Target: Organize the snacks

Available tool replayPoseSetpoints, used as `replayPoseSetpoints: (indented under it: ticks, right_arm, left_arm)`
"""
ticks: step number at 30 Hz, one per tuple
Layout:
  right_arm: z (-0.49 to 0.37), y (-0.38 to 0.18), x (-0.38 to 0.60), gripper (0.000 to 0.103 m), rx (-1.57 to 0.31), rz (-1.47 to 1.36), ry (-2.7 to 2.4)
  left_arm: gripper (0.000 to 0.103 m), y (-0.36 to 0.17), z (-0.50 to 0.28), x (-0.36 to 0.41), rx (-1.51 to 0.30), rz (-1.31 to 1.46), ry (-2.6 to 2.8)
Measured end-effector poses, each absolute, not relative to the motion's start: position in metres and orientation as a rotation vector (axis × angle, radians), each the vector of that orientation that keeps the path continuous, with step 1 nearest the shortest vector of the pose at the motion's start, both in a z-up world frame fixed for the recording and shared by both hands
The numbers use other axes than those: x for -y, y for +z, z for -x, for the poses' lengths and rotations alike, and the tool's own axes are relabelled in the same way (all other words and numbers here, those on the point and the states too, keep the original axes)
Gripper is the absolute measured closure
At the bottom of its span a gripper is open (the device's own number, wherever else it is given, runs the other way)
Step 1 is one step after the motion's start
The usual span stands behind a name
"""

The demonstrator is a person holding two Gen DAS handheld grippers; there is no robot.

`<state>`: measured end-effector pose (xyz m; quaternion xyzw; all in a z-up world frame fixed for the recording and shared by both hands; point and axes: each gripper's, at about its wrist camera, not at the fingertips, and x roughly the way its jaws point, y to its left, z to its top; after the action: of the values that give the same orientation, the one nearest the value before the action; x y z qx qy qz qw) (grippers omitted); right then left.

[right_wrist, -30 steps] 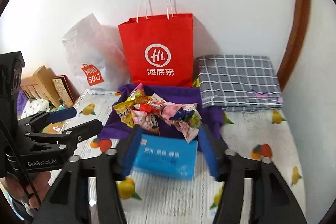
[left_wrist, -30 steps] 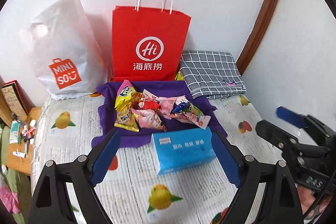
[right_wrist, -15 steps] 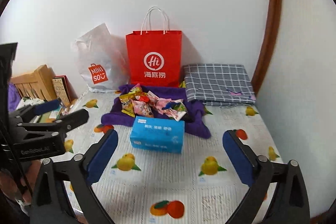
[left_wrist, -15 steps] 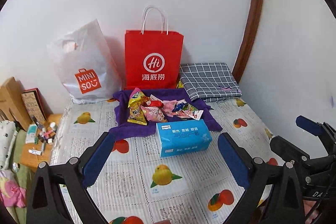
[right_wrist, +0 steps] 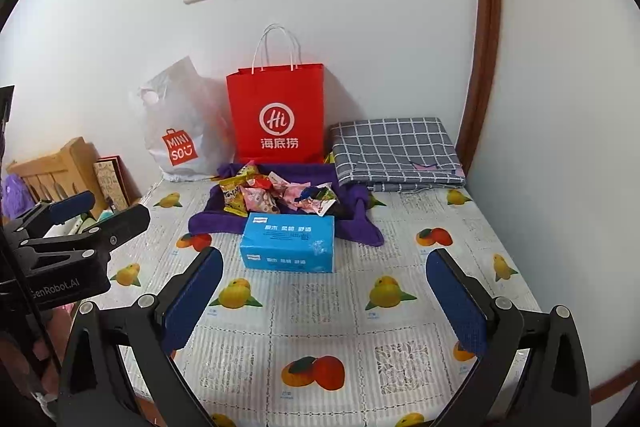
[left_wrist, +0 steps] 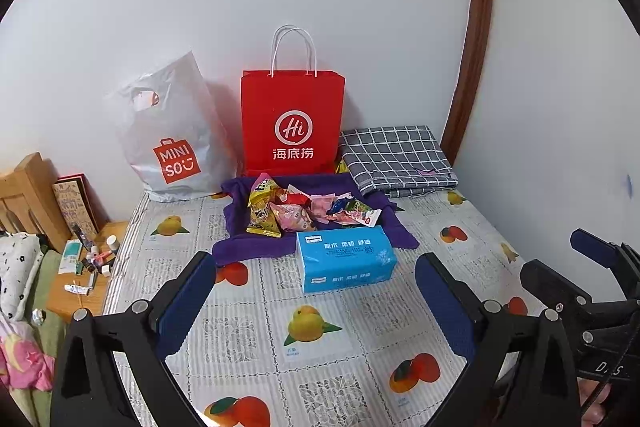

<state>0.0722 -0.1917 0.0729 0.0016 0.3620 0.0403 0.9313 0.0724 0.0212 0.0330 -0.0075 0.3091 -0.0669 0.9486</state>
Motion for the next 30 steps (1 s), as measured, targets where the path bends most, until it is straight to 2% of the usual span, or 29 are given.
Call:
replayPoseSetpoints:
  ticks: [30]
  right_arm:
    - [-0.064,0.0802,0.2,0.002,-0.724,-0.049,0.072]
  left_arm:
    - [0.003,0.0335,-0.0716,-0.0191,-0.642,0.011,-0.145]
